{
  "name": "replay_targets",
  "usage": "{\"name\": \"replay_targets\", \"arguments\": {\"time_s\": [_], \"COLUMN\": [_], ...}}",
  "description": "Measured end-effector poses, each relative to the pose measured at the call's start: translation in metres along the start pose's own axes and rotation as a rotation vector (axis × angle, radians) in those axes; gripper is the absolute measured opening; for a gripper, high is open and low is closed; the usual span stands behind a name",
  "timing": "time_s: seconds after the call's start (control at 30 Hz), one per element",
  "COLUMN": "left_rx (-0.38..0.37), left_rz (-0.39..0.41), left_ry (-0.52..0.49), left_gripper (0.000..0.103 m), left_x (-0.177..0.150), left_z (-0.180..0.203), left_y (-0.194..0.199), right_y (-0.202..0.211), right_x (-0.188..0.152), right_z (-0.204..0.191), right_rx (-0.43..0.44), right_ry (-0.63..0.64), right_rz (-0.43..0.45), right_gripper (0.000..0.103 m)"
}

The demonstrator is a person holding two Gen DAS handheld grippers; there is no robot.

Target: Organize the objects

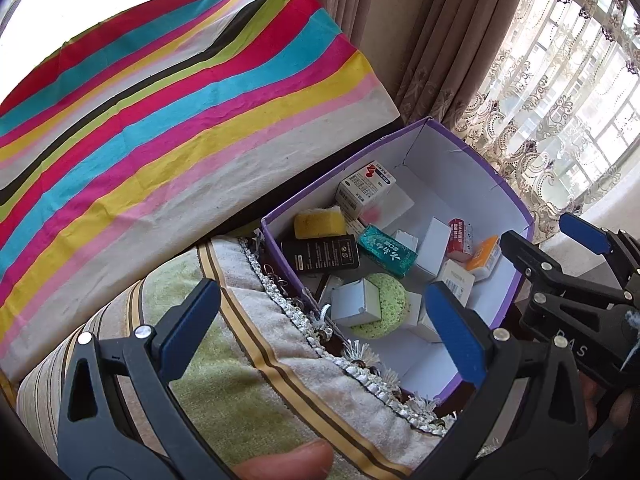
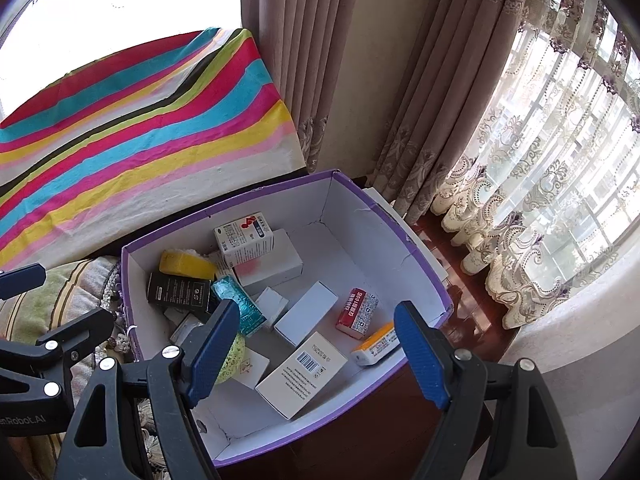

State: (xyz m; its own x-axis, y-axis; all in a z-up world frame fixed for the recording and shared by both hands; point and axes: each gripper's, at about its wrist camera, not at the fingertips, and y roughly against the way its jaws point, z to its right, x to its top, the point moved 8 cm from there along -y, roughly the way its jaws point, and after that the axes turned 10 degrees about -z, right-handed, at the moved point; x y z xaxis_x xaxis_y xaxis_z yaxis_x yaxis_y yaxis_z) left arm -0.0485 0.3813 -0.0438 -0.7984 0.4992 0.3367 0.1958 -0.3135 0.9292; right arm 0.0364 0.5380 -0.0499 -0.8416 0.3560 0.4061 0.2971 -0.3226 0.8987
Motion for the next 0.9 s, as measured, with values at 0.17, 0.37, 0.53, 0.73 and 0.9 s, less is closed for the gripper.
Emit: {"name": "replay_targets", "arguments": {"time_s": [0.17, 0.37, 0.53, 0.73, 0.9], "left_rx": [-0.004, -0.017, -0.015, 0.000, 0.010], "left_rz": [-0.005, -0.009, -0.010, -0.018, -0.024], "left_ry": [-0.009, -0.022, -0.011, -0.026, -0.003], "left_gripper": [0.103, 0.103, 0.103, 0.103, 0.103], "left_x": [0.0000, 0.0006, 0.0016, 0.0021, 0.0017], "left_z": [0.0019, 0.0042, 0.0018, 0.0040, -0.0008], "left_y": [-0.0007, -0.0018, -0.0023, -0.0025, -0.0028], "right_y": [0.0003, -0.0005, -0.0011, -0.0001, 0.0007], "right_x": [0.0004, -0.0002, 0.0002, -0.0003, -0.0003], "right_z": [-0.0002, -0.0001, 0.0005, -0.0011, -0.0030], "right_rx": [-0.002, -0.001, 0.001, 0.005, 0.012], "right_ry": [0.005, 0.002, 0.006, 0.003, 0.000], "right_rz": [0.003, -0.001, -0.001, 0.000, 0.000], "right_gripper": [0.080, 0.080, 0.080, 0.080, 0.080]}}
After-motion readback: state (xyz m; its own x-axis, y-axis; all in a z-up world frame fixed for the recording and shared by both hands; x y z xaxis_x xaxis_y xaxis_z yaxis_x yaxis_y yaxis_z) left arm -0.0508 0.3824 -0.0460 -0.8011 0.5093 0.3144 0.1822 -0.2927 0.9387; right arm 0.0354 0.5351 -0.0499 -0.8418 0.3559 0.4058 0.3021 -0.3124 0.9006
